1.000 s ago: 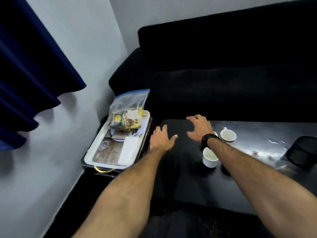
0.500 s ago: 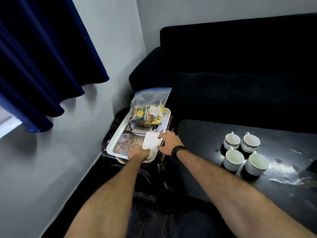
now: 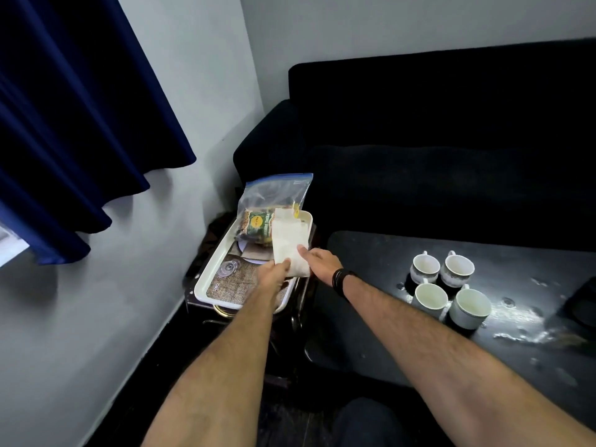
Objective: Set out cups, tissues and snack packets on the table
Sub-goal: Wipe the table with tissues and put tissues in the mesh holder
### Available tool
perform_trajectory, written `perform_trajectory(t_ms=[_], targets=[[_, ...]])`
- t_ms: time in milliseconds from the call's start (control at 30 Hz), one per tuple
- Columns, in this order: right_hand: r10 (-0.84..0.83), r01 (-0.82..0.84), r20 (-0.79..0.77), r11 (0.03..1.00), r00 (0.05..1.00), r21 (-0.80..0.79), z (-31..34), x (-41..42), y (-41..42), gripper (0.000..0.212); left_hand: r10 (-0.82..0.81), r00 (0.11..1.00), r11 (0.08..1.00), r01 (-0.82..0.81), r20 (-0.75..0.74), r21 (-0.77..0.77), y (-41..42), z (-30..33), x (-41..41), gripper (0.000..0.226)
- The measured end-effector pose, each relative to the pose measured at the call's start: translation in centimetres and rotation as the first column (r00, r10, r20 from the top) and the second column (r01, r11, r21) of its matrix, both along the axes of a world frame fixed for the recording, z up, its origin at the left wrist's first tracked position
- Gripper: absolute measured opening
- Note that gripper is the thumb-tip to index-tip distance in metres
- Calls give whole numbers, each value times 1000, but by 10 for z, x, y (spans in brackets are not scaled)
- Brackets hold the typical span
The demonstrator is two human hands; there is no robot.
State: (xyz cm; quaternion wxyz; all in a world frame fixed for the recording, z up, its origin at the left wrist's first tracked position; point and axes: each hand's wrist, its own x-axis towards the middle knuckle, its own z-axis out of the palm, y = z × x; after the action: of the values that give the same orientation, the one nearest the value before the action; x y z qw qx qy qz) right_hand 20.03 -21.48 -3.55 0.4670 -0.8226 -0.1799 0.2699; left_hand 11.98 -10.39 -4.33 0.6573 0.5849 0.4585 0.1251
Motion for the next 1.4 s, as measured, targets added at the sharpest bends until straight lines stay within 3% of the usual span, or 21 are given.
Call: perform_trajectory(t_ms=[67,133,400,567,700,833,933,1000,1133,1300,1400], targets=[[-49,54,-79,997,996,60,8,5,-7,41,-50,997,997,53,59,-55,-21,5,8,16],[-130,133,-44,989,990,66,15,14,-22,30,-123,989,990,128,84,-53,-47,9,17,19],[-380,378,26,924,925,61,37,65,-168,12,-418,907,897,421,-47,135,-162,18,55,39],[-536,535,6,843,844,60,32,76,-291,8,-582,798,751,601,-154,274,-246,-4,76,35],[-676,678,-51,733,735,54,13,68,-400,20,-756,597,459,777,-269,431,-339,-17,80,31],[-671,672,-53,741,740,-2,0,59,-413,28,-765,558,281,739,-322,613,-353,-26,71,27],[-705,698,-71,709,706,-99,-28,51,-453,22,-792,415,8,739,-447,673,-392,-52,69,28],[-685,669,-52,722,726,-178,-51,47,-469,27,-769,361,-109,739,-527,665,-408,-72,65,31],[-589,568,24,767,808,-297,-91,56,-477,47,-690,356,-200,743,-630,639,-421,-103,64,43],[-465,535,265,749,845,-391,-99,56,-473,55,-623,382,-219,752,-682,622,-422,-125,74,69],[-394,502,315,738,863,-452,-107,53,-475,62,-611,393,-223,748,-687,626,-423,-138,82,77]])
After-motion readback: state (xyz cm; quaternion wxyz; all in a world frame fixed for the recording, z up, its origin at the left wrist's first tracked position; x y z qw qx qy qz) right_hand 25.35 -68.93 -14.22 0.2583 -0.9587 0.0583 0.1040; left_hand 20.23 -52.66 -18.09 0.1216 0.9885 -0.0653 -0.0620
